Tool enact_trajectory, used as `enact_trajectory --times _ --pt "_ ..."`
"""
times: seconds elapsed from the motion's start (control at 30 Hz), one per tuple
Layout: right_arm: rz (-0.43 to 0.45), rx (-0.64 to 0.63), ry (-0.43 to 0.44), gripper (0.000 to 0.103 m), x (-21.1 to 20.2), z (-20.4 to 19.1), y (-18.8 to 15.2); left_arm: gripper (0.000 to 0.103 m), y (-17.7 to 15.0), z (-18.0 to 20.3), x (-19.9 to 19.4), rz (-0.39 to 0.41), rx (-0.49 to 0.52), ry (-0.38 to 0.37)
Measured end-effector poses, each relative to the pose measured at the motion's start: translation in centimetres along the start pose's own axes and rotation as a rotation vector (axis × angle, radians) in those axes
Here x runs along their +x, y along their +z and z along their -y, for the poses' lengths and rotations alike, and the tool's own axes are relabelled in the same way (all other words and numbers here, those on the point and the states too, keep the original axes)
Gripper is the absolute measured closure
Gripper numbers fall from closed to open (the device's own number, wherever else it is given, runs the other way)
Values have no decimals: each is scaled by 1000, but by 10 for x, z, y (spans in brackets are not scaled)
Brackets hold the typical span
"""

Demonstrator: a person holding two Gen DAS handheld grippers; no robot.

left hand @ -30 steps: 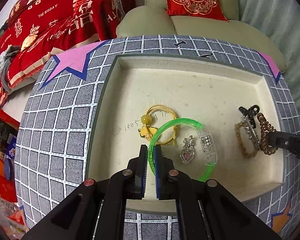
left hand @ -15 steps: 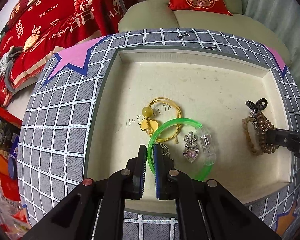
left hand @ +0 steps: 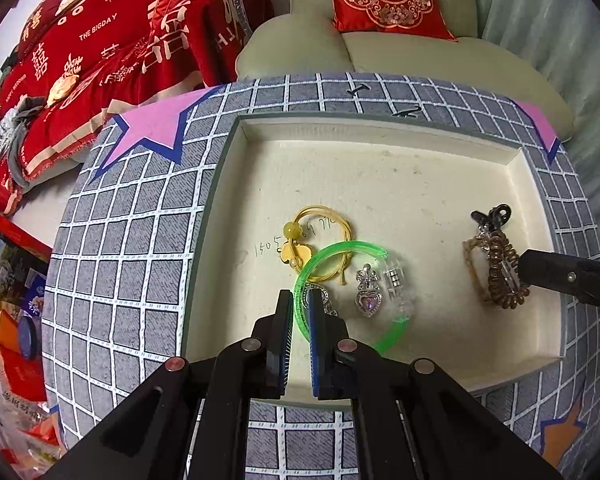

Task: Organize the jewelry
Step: 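Open both tools to release the bangle and coiled tie in the tray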

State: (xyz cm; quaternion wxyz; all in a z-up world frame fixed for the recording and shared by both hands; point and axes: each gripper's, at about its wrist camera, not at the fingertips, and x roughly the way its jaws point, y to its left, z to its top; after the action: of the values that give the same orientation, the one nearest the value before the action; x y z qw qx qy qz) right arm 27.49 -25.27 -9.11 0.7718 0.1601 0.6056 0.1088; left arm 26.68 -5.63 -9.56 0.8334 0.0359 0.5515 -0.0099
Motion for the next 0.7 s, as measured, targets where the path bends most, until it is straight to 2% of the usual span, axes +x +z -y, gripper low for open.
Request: enact_trajectory --times 0.2,0.23,0.3,0.37,0.43,0.7 --pt "16 35 26 36 -20 3 -16 87 -8 -5 -11 4 -6 0" --pt "17 41 29 35 -22 3 -20 82 -10 -6 -12 2 -7 -1" --pt "18 49 34 35 -28 4 -29 0 -17 -9 -17 -2 -18 2" --pt "15 54 35 31 -33 3 -38 0 -25 -12 -29 54 -33 29" --pt "15 62 39 26 -37 3 -47 0 -33 -10 -36 45 -9 28" --pt "-18 76 31 24 -47 1 -89 0 -71 -24 -60 17 -34 10"
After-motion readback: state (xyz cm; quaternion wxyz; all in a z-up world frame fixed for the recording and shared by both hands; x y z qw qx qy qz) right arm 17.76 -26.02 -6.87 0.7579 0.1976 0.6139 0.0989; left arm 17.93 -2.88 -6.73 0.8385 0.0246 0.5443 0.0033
